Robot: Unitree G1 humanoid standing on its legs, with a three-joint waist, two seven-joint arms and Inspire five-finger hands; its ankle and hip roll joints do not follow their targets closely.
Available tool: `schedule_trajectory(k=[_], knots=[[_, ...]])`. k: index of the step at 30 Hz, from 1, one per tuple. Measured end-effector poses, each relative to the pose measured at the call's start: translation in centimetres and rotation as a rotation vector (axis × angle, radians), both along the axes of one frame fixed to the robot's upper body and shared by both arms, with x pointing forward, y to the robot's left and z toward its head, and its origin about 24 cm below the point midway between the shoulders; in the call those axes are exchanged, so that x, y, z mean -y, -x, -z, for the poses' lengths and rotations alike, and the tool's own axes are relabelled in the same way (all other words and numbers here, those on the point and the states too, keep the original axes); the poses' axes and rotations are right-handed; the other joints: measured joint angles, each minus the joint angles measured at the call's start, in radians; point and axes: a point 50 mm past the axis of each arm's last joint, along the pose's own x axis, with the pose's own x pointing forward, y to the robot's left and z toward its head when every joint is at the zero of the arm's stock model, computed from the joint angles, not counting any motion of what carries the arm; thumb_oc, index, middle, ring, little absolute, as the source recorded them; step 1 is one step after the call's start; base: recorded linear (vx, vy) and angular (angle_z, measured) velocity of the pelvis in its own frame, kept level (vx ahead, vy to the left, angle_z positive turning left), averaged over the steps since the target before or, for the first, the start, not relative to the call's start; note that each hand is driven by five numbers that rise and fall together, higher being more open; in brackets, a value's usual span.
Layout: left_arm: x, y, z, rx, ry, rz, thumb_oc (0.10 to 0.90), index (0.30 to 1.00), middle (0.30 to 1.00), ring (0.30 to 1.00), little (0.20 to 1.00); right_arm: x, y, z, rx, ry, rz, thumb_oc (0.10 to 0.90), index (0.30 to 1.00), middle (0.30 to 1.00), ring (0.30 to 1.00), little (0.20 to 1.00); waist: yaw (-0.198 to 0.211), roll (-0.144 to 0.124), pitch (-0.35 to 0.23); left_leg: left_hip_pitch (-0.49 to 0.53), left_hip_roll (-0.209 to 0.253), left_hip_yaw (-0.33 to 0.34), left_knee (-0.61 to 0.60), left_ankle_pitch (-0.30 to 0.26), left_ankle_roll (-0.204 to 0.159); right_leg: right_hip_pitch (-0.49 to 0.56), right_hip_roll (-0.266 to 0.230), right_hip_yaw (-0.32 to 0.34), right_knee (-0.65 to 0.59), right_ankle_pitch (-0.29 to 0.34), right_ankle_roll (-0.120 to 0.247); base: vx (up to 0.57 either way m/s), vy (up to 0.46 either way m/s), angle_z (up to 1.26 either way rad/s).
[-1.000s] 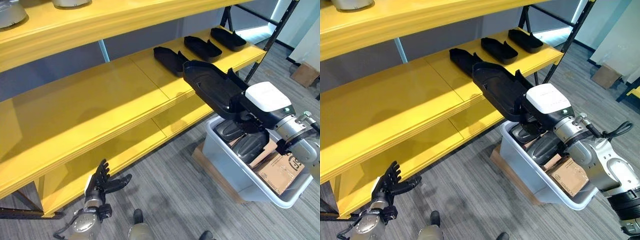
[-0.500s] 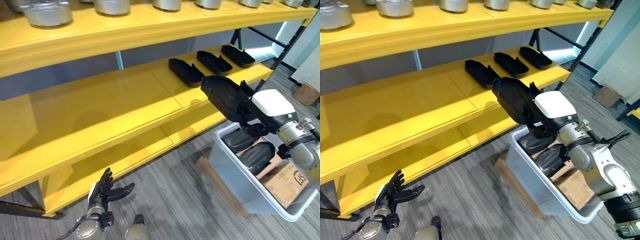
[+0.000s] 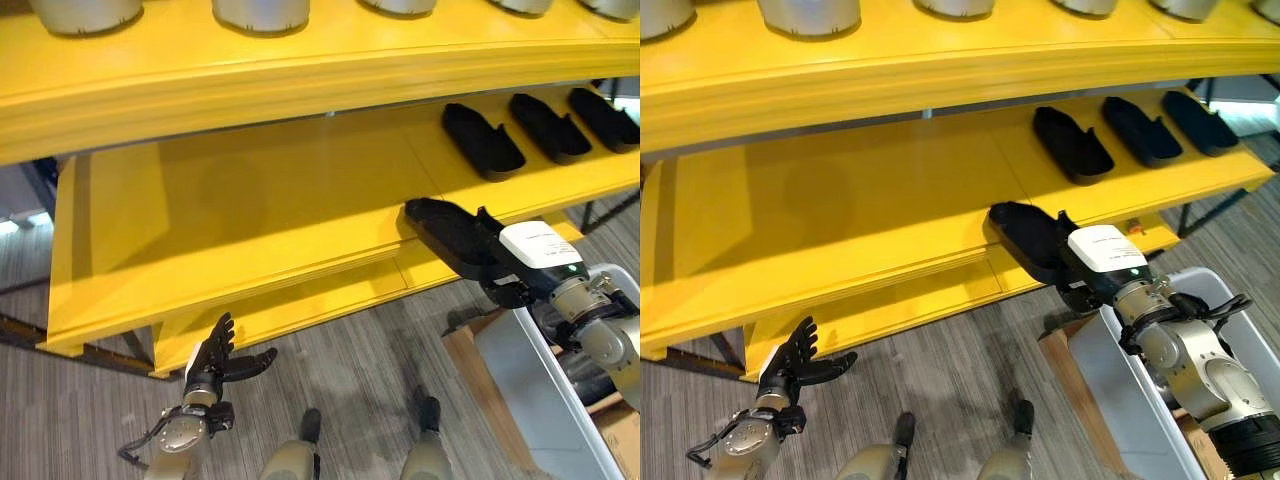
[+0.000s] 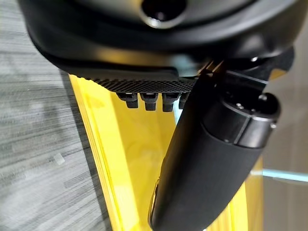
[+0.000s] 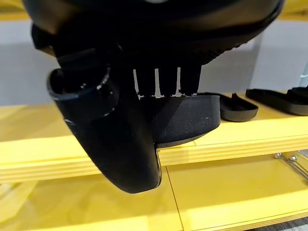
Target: Move parts from the plastic box to the shelf.
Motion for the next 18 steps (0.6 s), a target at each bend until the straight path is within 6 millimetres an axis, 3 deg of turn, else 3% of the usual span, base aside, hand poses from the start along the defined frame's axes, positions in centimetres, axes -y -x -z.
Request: schedule_trajectory(k=[1, 2, 4, 5, 7, 9, 11, 13, 15, 18], knots=[[-0.6, 0.0, -0.3, 0.005, -0.019, -0.005, 0.900, 1.000, 1.000, 1.000, 1.000, 0.1, -0.1, -0.4, 0.016, 0.000, 0.002, 0.400, 0.300, 0.300, 0.300, 0.300, 0.014, -0.029, -0.001, -0.017, -0.011, -0.005, 0.030, -0.025, -0.020, 0.007, -0.006, -0.044, 0.041, -0.015, 0.014, 0.08, -0.292, 0.74], [-0.8, 0.0, -0.4, 0.008, -0.021, -0.021, 0.900, 1.000, 1.000, 1.000, 1.000, 0.0, -0.4, -1.3, 0.046, 0.005, -0.003, 0.400, 0.300, 0.300, 0.300, 0.300, 0.023, -0.033, 0.001, -0.036, -0.003, -0.004, 0.059, -0.046, -0.036, 0.004, -0.002, -0.057, 0.049, -0.076, 0.016, 0.04, -0.126, 0.21], [-0.6, -0.1, -0.3, 0.010, -0.013, -0.017, 0.900, 1.000, 1.000, 1.000, 1.000, -0.2, -1.1, -3.1, 0.113, 0.005, -0.007, 0.400, 0.300, 0.300, 0.300, 0.300, 0.006, -0.015, -0.001, -0.085, 0.042, -0.029, 0.126, -0.083, -0.076, -0.005, 0.047, -0.066, 0.066, -0.186, 0.017, 0.06, -0.233, 0.17], [0.1, -0.2, 0.1, 0.004, 0.017, -0.020, 0.900, 1.000, 1.000, 1.000, 1.000, 0.2, -1.3, -3.2, 0.111, -0.010, 0.008, 0.400, 0.300, 0.300, 0.300, 0.300, -0.005, -0.018, -0.002, -0.044, 0.095, -0.026, 0.074, -0.063, -0.127, 0.015, 0.078, -0.090, 0.080, -0.257, 0.017, 0.19, -0.476, -0.04], [0.5, -0.3, -0.1, 0.023, 0.037, -0.022, 0.900, 1.000, 1.000, 1.000, 1.000, 0.1, -1.4, -3.7, 0.121, -0.001, 0.004, 0.400, 0.300, 0.300, 0.300, 0.300, -0.007, -0.010, -0.006, -0.006, 0.155, -0.029, 0.017, -0.051, -0.150, 0.019, 0.131, -0.096, 0.091, -0.282, -0.007, 0.21, -0.501, -0.16], [0.3, 0.1, -0.5, 0.065, 0.076, -0.090, 0.900, 1.000, 1.000, 1.000, 1.000, -0.7, -1.3, -4.6, 0.112, 0.028, -0.045, 0.400, 0.300, 0.300, 0.300, 0.300, -0.009, -0.010, -0.032, 0.076, 0.239, -0.023, -0.125, 0.005, -0.189, 0.046, 0.206, -0.114, 0.061, -0.290, -0.041, 0.09, -0.316, -0.14], [0.6, 0.3, -0.6, 0.068, 0.079, -0.070, 0.900, 1.000, 1.000, 1.000, 1.000, -1.2, -1.7, -6.6, 0.172, 0.017, -0.082, 0.400, 0.300, 0.300, 0.300, 0.300, -0.016, 0.009, -0.059, 0.074, 0.295, -0.010, -0.141, 0.026, -0.191, 0.039, 0.270, -0.118, 0.061, -0.298, -0.072, 0.07, -0.374, -0.02], [1.8, 0.9, 0.3, 0.040, 0.114, -0.057, 0.900, 1.000, 1.000, 1.000, 1.000, -2.0, -2.4, -8.4, 0.223, 0.048, -0.117, 0.400, 0.300, 0.300, 0.300, 0.300, -0.005, 0.043, -0.080, 0.064, 0.315, 0.012, -0.119, 0.039, -0.202, 0.038, 0.298, -0.119, 0.077, -0.319, -0.085, 0.04, -0.344, 0.09], [1.6, 1.6, 0.7, 0.018, 0.116, -0.074, 0.900, 1.000, 1.000, 1.000, 1.000, -3.2, -2.8, -9.8, 0.262, 0.068, -0.162, 0.400, 0.300, 0.300, 0.300, 0.300, 0.005, 0.064, -0.096, 0.046, 0.322, 0.020, -0.107, 0.068, -0.174, 0.030, 0.310, -0.132, 0.093, -0.332, -0.105, 0.01, -0.294, 0.16], [1.2, 2.6, 1.2, -0.008, 0.111, -0.105, 0.900, 1.000, 1.000, 1.000, 1.000, -5.2, -3.5, -9.9, 0.249, 0.099, -0.250, 0.400, 0.300, 0.300, 0.300, 0.300, 0.039, 0.077, -0.105, 0.019, 0.352, 0.034, -0.098, 0.117, -0.118, -0.020, 0.333, -0.154, 0.198, -0.399, -0.136, 0.01, -0.284, 0.26]])
